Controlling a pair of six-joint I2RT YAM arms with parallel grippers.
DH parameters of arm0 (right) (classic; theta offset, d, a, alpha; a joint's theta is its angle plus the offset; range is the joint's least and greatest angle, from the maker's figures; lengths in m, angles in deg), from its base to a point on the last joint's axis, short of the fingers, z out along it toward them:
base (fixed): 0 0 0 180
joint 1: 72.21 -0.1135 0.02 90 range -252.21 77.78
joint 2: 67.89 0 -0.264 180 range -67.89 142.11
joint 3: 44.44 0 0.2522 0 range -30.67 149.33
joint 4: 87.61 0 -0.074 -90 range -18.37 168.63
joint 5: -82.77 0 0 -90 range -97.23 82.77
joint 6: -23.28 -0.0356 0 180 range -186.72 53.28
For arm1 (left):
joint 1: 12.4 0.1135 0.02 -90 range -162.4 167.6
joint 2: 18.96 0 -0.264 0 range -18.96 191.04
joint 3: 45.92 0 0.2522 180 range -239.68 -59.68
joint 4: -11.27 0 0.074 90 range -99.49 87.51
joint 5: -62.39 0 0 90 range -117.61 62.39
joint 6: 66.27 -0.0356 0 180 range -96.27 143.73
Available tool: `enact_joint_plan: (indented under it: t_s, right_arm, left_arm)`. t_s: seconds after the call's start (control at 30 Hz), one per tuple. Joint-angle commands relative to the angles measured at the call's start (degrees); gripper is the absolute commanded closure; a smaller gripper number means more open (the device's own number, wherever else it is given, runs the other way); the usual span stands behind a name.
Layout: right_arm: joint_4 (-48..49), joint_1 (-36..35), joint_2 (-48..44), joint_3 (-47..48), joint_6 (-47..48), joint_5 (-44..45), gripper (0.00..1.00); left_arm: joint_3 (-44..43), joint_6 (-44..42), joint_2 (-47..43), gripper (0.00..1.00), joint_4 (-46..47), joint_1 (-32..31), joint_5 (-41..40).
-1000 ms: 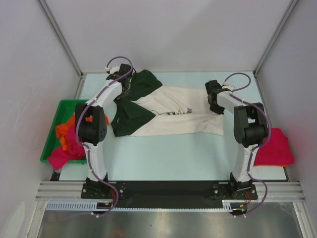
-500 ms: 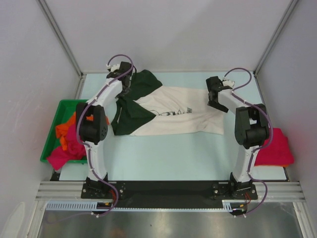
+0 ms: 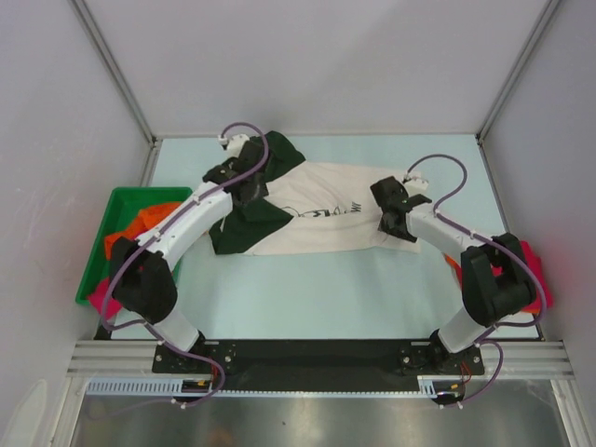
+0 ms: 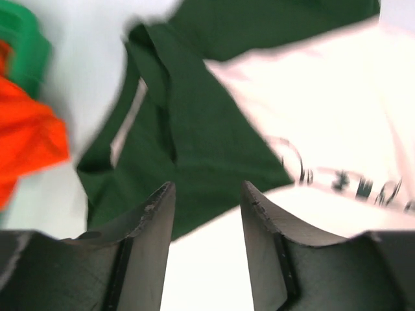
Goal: Fold and stack the t-shirts
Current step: Fold the flattened tshirt in 1/3 of the way
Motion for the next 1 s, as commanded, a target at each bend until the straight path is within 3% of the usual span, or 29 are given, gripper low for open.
enact_joint_plan:
  t_s: [0.0, 0.17, 0.47, 0.63, 0.97]
  right_arm:
    - [0.26, -2.43, -0.85, -5.95, -6.76, -2.84, 0.42]
    - [2.28, -3.76, -0.49, -8.42, -8.26, -2.41, 0.45]
    - [3.16, -3.84, 4.6, -7.19, -9.57, -1.44, 0.46]
    - [3.35, -1.39, 7.59, -7.45, -10.36, -2.75, 0.47]
    - [2.64, 4.85, 7.68, -8.86, -9.49, -5.22, 0.46]
  left_arm:
    - [7.9, 3.32, -0.5, 0.52, 1.71, -3.46, 2.04]
    - [13.35, 4.29, -0.86, 0.53, 3.46, -5.4, 2.31]
    - [14.95, 5.08, 5.2, 0.54, 5.57, -5.14, 4.86]
    - [14.69, 6.93, 10.64, 0.57, 5.49, -2.68, 9.16]
    - [16.35, 7.55, 12.85, 0.6, 4.61, 2.07, 11.62]
